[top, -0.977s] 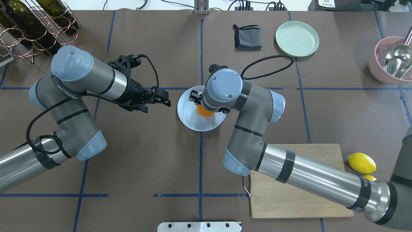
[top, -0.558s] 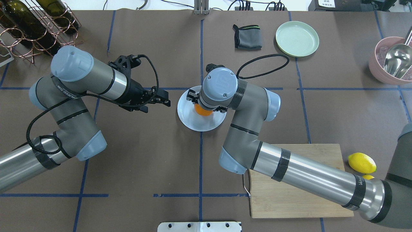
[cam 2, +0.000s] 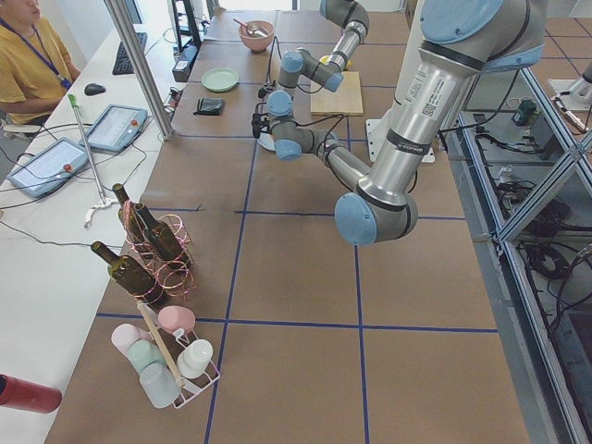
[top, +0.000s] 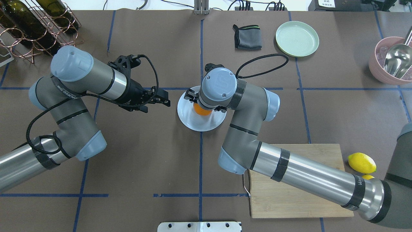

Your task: Pick orange to plate

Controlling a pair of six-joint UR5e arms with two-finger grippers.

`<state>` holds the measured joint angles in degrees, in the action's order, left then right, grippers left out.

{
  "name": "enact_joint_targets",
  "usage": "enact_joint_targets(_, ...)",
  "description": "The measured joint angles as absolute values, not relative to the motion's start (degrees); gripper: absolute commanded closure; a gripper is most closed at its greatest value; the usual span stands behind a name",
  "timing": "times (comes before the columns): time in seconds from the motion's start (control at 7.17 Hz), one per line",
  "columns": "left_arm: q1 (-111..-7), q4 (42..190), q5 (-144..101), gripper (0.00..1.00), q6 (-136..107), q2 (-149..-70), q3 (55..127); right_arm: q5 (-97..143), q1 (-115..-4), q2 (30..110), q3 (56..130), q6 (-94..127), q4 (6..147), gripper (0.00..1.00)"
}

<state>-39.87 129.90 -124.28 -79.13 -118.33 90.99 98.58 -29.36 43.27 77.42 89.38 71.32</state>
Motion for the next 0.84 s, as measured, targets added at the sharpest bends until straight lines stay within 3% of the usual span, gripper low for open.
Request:
enact_joint_targets(0.42,-40.18,129.85,-124.51,0.00,-78.68,-116.44,92.65,102.33,-32.18,47.25,87.33,89.11,74.64,0.00)
enact_joint_targets(0.84,-42.11,129.46,-124.68,0.00,-74.27,-112.17,95.31,120.55,-46.57,65.38,104.99,76.42,76.12,0.00)
